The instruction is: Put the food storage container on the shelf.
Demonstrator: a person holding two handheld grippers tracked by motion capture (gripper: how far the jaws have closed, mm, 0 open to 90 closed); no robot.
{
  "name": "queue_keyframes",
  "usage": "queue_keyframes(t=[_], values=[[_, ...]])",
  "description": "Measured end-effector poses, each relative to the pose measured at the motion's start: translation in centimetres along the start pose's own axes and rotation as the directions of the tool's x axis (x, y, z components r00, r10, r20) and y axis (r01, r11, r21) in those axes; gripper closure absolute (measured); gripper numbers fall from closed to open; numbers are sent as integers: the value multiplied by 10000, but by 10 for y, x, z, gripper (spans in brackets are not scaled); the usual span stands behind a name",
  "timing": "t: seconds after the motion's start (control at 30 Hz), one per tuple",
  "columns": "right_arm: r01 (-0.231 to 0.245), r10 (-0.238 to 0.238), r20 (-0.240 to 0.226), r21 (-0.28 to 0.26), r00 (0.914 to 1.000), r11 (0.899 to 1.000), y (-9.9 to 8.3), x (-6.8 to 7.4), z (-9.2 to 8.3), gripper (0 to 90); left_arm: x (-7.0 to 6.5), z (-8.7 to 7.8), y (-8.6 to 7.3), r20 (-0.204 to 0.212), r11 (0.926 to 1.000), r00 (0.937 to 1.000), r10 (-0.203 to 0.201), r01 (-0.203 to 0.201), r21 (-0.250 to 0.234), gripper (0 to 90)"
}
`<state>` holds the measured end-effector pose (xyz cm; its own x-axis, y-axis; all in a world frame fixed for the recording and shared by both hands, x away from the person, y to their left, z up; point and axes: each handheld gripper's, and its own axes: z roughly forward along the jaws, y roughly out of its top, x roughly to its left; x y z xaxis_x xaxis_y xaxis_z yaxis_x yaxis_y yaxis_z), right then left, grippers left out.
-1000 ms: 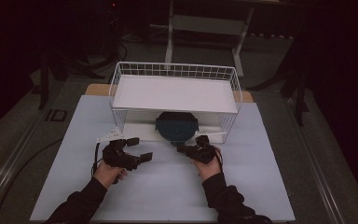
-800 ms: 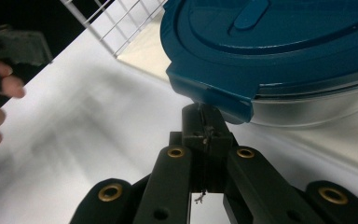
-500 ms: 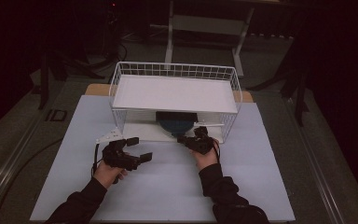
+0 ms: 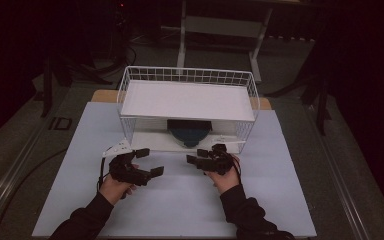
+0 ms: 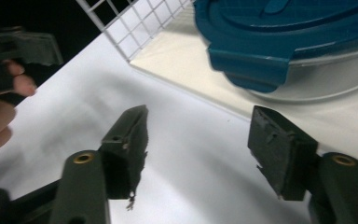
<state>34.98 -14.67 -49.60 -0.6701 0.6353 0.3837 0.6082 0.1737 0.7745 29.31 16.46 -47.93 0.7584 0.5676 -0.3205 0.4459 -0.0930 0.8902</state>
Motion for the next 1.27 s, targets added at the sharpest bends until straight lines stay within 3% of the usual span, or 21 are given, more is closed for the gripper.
queue_keyframes(t=[0.07,0.2,0.87,0.93,1.27], values=[[99,-99,-116,-76,9999,9999,-4,3,-5,275,-2,-1,0,1,10000,10000,51,-51,36,14],[220,-227,-319,-222,9992,9995,-14,8,-16,206,-5,-3,-2,63,10000,10000,53,-53,27,14],[815,-813,133,-155,9966,9965,-61,5,-68,216,-13,-4,-11,203,9992,9992,348,-352,213,14],[1014,-1012,329,-57,9943,9948,-64,6,-71,217,-13,-5,-11,191,9992,9992,349,-352,176,14],[940,-936,420,-82,9947,9955,-67,3,-75,217,-15,-5,-10,179,9989,9989,437,-439,132,14]])
